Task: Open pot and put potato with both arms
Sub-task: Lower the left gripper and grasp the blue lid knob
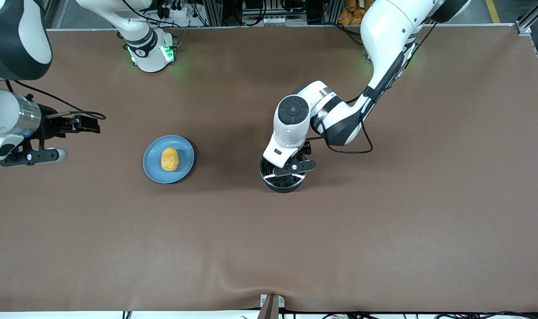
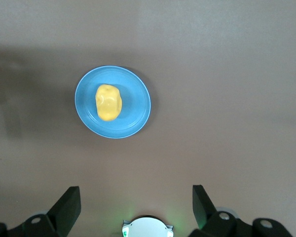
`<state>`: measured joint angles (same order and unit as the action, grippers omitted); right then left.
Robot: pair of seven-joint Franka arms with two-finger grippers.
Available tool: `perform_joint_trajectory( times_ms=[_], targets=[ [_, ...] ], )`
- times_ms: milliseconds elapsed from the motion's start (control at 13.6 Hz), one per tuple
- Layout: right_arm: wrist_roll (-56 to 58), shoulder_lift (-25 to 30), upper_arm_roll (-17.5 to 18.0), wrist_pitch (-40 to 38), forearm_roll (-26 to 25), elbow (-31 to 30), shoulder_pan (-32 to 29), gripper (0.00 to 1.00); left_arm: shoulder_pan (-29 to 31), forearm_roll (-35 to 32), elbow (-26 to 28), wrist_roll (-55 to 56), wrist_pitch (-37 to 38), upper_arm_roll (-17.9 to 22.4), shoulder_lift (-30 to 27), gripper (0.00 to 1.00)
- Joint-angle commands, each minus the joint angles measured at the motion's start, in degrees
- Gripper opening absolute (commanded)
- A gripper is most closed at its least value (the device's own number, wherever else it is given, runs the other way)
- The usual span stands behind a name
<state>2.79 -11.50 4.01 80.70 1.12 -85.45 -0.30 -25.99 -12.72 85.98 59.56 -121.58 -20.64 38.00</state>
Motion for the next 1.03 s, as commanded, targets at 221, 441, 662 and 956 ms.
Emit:
perform_joint_trajectory(
  times_ms=[221, 441, 662, 956],
  targets=[
    [-1.2, 0.77, 0.47, 3.93, 5.81, -6.73, -0.67, 1.0, -0.82, -1.69, -0.99, 1.61, -0.59, 0.42, 0.59, 1.0],
    [-8.05, 1.92, 0.82, 7.63, 6.97, -11.23, 0.21, 1.0, -0.82, -1.69, -0.99, 1.61, -1.99, 0.51, 1.47, 1.0],
    [-8.24, 4.1, 0.82, 12.79, 7.05, -17.79, 0.38, 1.0, -0.73, -1.69, -0.9, 1.61, -2.09, 0.51, 1.73, 1.0],
    [-8.41, 7.36, 0.91, 22.73, 9.06, -28.43, 1.17, 1.0, -0.82, -1.69, -0.9, 2.4, -2.09, 0.51, 1.73, 0.85]
  ],
)
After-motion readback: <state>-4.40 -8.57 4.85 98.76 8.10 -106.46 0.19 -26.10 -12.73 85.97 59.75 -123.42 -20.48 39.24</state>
